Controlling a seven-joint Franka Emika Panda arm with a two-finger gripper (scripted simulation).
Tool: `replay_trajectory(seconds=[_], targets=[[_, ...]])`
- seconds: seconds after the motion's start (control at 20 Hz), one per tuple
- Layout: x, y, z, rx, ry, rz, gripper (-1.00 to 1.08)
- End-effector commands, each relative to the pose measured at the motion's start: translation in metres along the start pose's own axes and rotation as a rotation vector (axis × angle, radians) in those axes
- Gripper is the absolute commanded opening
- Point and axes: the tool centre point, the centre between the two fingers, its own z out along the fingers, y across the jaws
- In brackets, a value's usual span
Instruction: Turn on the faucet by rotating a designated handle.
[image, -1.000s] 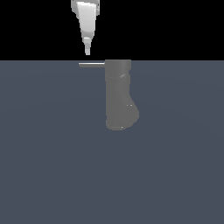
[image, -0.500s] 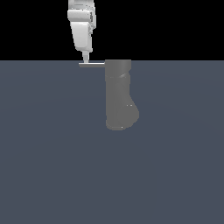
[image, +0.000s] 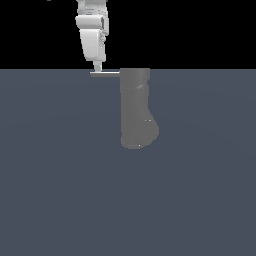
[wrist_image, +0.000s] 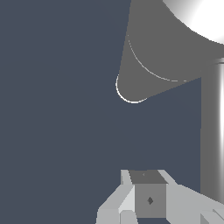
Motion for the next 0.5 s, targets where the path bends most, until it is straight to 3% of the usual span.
replay_trajectory(seconds=[0.0,0.45], targets=[[0.000,0.004,0.000,0.000,0.000,0.000,-1.00],[0.001,0.027,0.000,0.000,0.000,0.000,-1.00]])
